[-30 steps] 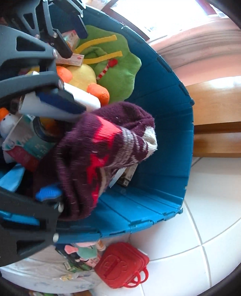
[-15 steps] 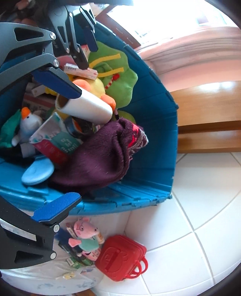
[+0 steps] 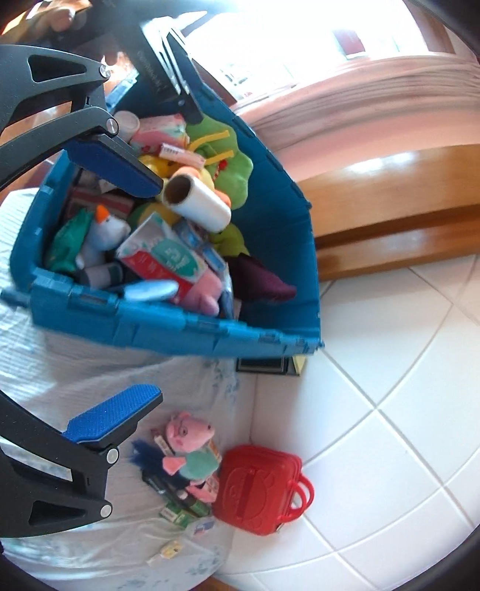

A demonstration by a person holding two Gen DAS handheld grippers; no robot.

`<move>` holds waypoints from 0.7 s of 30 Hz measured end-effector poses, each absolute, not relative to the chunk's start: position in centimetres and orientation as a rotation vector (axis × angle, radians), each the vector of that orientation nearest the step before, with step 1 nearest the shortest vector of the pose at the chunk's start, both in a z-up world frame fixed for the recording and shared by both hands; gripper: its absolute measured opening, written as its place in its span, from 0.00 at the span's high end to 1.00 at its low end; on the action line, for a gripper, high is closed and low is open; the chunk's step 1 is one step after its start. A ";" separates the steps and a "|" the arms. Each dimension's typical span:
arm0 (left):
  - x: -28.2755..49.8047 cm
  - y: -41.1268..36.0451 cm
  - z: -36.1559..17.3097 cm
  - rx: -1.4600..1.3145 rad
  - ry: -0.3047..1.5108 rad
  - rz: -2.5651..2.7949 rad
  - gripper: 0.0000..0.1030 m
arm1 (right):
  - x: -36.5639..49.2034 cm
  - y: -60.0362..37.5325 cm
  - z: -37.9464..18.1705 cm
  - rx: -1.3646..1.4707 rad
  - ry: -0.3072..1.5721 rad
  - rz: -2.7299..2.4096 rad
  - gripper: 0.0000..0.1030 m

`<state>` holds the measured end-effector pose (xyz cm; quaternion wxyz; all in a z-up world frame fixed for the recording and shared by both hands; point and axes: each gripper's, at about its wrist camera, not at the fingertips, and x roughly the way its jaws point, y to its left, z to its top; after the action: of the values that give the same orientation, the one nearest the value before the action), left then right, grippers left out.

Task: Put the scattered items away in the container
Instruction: 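Move both tools back from the crate toward the remaining items on the bed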

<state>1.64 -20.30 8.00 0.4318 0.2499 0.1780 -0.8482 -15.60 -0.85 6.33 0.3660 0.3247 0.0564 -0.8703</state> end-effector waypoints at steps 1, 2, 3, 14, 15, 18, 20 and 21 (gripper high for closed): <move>1.5 -19.5 8.3 0.601 0.437 -2.126 0.32 | -15.9 0.4 6.3 0.832 0.128 -2.253 0.00; 1.3 -18.5 8.7 0.575 0.425 -2.140 0.32 | -16.2 1.9 6.3 0.831 0.110 -2.271 0.00; 1.0 -17.3 9.1 0.545 0.409 -2.156 0.32 | -16.6 3.5 6.2 0.829 0.093 -2.292 0.00; -8.6 -3.2 9.7 0.493 0.376 -2.231 0.32 | -23.5 25.1 3.1 0.905 0.016 -2.474 0.00; -9.8 -1.9 9.6 0.491 0.382 -2.238 0.32 | -24.4 27.2 2.6 0.924 0.019 -2.492 0.00; -13.5 1.9 9.0 0.520 0.382 -2.266 0.25 | -27.1 33.8 0.8 0.989 0.007 -2.544 0.00; -16.0 3.8 8.4 0.574 0.371 -2.290 0.12 | -28.8 37.4 -0.3 1.048 -0.031 -2.575 0.00; -17.0 4.5 8.1 0.594 0.361 -2.296 0.12 | -29.5 39.0 -0.8 1.079 -0.056 -2.583 0.00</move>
<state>-16.99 4.55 8.09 0.3630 0.2306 0.1404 -0.8918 -29.50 38.96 -0.83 0.1699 0.3798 -0.0198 -0.9091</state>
